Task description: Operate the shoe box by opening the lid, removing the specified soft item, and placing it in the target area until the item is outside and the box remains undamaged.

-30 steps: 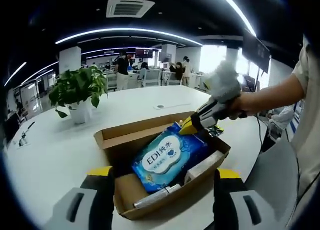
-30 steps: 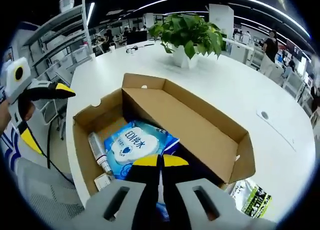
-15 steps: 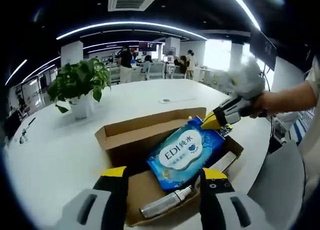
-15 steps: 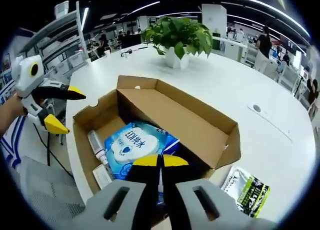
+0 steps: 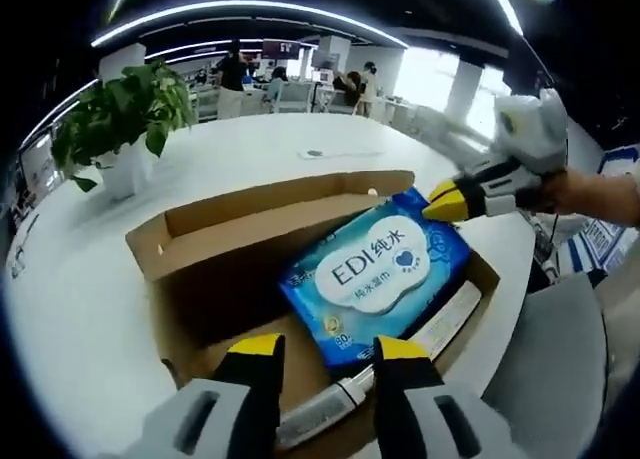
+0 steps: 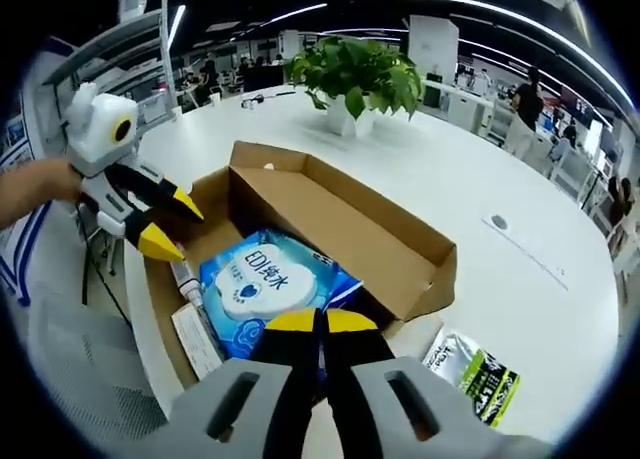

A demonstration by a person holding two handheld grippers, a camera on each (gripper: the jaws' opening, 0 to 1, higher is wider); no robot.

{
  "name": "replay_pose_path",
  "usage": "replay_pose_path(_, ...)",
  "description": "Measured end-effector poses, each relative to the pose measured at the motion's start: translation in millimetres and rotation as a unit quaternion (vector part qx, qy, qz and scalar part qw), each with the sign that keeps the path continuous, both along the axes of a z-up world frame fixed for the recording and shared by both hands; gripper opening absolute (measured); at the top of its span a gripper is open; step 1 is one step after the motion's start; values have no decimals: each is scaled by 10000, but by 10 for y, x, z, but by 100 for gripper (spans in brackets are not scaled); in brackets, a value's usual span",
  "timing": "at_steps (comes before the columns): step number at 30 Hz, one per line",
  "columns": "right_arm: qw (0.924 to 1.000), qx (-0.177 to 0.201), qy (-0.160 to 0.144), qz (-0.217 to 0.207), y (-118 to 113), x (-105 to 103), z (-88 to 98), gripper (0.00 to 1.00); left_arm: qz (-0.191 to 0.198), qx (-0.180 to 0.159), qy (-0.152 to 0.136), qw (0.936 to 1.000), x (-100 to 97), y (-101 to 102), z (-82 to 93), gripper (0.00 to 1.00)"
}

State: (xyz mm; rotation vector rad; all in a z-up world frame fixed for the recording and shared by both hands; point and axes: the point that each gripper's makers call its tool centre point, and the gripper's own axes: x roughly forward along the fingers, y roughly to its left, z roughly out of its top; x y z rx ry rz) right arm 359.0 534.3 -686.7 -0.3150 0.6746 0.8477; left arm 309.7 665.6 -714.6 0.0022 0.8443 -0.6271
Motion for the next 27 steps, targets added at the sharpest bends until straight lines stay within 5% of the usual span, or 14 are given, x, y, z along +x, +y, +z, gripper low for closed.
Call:
replay_pose_path(11,9999,-19,-141,20,-90,-7,4,0,-67,-104,646,9978,34,-82,-346,27)
replay_pose_path(18,9999,-4,-156,6,-104,-27,-3,0,-58,-403,933,9948,37,-221,-422,23)
replay_pose_path(27,9998,97,-100,-153,-119,-27,-19,0,220,-600,907,9938,60,-224,-416,12)
